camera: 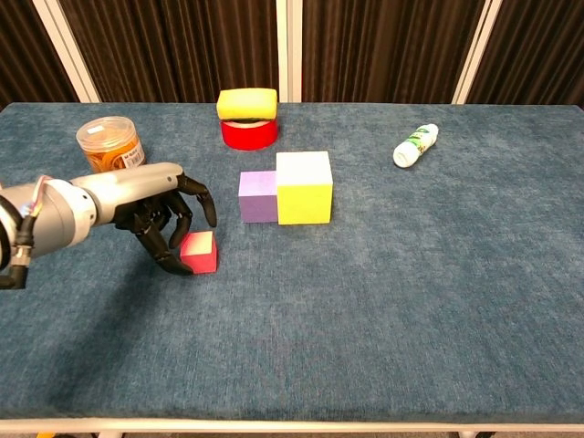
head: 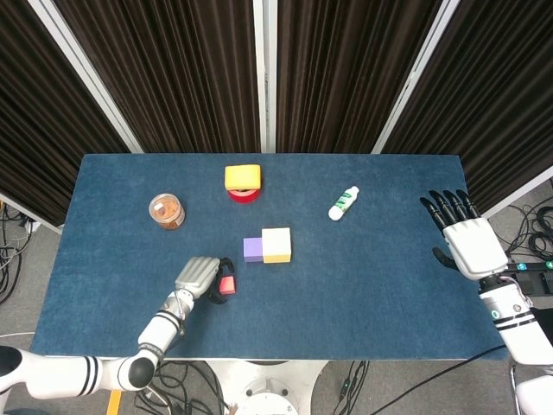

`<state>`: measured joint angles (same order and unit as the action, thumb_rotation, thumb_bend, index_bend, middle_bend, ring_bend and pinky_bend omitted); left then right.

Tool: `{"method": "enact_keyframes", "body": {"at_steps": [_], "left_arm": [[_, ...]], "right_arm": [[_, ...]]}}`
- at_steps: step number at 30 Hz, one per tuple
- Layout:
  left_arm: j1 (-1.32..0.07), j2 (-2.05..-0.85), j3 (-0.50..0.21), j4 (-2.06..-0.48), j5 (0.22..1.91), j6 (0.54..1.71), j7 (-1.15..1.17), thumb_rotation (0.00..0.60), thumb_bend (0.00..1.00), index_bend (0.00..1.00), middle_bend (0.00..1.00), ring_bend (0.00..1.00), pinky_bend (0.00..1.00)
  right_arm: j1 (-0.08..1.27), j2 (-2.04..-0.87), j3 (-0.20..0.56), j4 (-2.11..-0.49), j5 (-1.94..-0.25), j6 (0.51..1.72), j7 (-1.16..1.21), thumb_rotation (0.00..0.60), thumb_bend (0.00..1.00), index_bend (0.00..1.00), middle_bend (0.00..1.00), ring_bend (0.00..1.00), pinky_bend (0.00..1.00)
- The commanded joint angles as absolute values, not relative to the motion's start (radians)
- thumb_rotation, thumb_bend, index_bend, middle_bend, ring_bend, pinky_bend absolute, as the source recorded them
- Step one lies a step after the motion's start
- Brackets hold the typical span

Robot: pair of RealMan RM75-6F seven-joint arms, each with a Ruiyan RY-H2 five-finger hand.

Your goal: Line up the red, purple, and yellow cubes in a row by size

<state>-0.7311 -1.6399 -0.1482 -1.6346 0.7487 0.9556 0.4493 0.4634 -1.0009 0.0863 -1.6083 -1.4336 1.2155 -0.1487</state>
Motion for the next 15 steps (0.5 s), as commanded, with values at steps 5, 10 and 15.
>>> {"method": "enact_keyframes", "body": {"at_steps": [5, 10, 15], "left_arm": [[-0.758, -1.671, -0.166, -1.612, 0.684, 0.973, 0.474, 0.6, 0.05, 0.46, 0.8, 0.87, 0.94], [-0.767, -1.686, -0.165, -1.597, 0.668, 0.99, 0.489, 0.6, 0.08, 0.5, 0.82, 0.89, 0.95], [-0.765, -1.704, -0.165, -1.581, 0.675, 1.008, 0.482, 0.6, 0.1, 0.53, 0.83, 0.9, 0.96]], "right_arm": [[0.45, -0.995, 0.091, -1.603, -1.439, 1.222, -0.128, 0.6, 0.16, 0.0, 0.03, 0.0, 0.0], [0.443, -0.991, 0.095, -1.602, -1.441, 1.222, -0.117, 0.6, 0.16, 0.0, 0.03, 0.0, 0.0], [0.438, -0.991, 0.098, -1.601, -1.441, 1.218, -0.111, 0.6, 0.16, 0.0, 0.03, 0.0, 0.0]]}}
